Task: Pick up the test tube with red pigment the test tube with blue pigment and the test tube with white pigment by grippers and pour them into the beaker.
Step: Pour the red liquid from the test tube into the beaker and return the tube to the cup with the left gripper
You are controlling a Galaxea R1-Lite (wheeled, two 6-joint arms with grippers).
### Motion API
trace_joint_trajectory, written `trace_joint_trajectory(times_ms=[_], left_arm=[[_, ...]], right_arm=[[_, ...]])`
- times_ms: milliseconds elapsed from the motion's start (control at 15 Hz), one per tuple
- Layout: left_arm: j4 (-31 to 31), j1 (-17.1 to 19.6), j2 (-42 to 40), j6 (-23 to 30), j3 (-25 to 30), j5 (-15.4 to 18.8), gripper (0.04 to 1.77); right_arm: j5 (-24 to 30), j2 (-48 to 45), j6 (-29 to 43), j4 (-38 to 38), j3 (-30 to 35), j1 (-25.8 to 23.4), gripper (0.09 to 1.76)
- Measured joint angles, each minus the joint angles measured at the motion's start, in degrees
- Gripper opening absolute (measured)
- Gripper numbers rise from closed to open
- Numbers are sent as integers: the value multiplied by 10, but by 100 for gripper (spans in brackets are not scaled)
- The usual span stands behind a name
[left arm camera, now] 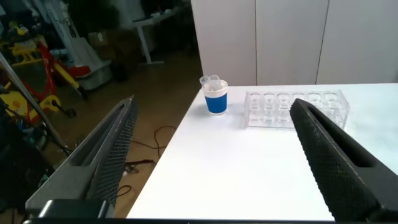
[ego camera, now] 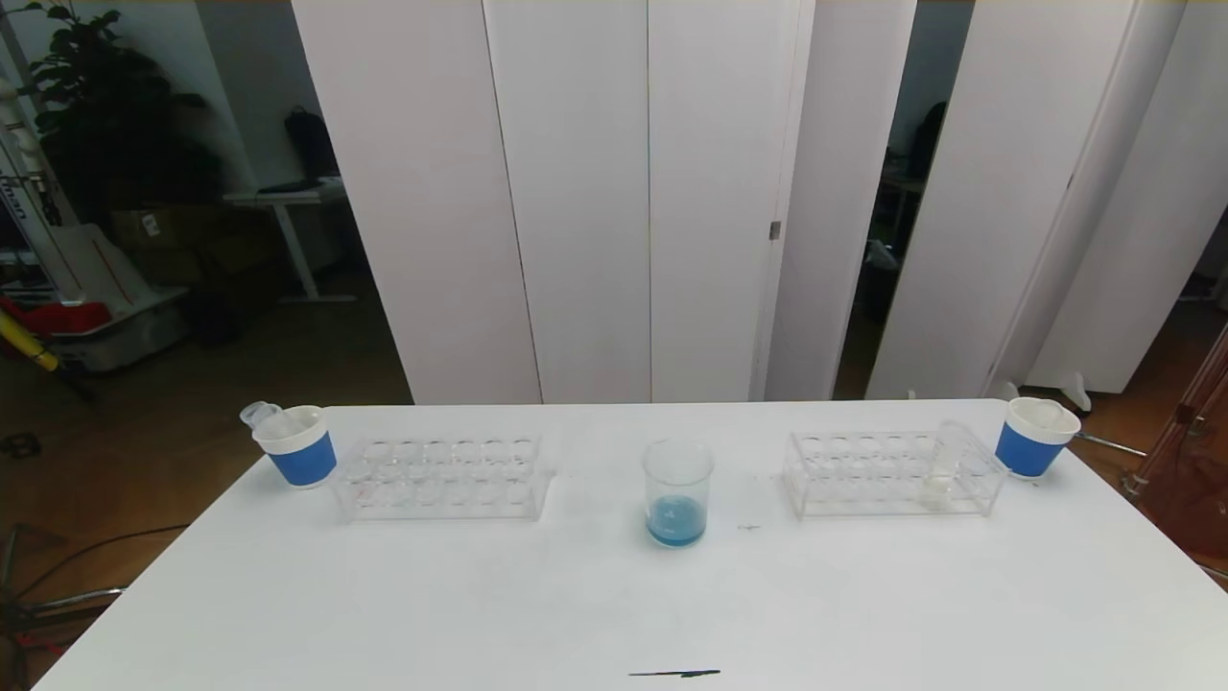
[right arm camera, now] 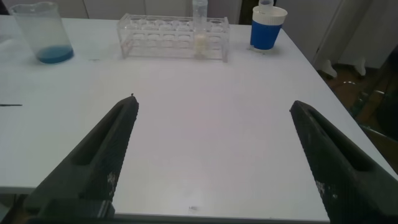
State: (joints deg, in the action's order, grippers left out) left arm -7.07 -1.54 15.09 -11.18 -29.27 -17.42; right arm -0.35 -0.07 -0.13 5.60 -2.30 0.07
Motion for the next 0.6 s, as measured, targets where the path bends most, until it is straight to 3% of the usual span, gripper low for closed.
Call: trace_joint_trajectory(times_ms=[267, 333, 467, 600], left_arm=[[-111, 12, -106, 3, 23, 94, 174], [-116, 13, -121, 10, 40, 100, 174], [-100, 14, -139, 39, 85, 103, 174], [-45, 14, -148, 61, 151, 105, 174]], right_arm=[[0, 0, 0, 0, 0, 0, 175], [0, 0, 0, 0, 0, 0, 175], [0, 0, 0, 0, 0, 0, 175], [0, 0, 0, 0, 0, 0, 175]])
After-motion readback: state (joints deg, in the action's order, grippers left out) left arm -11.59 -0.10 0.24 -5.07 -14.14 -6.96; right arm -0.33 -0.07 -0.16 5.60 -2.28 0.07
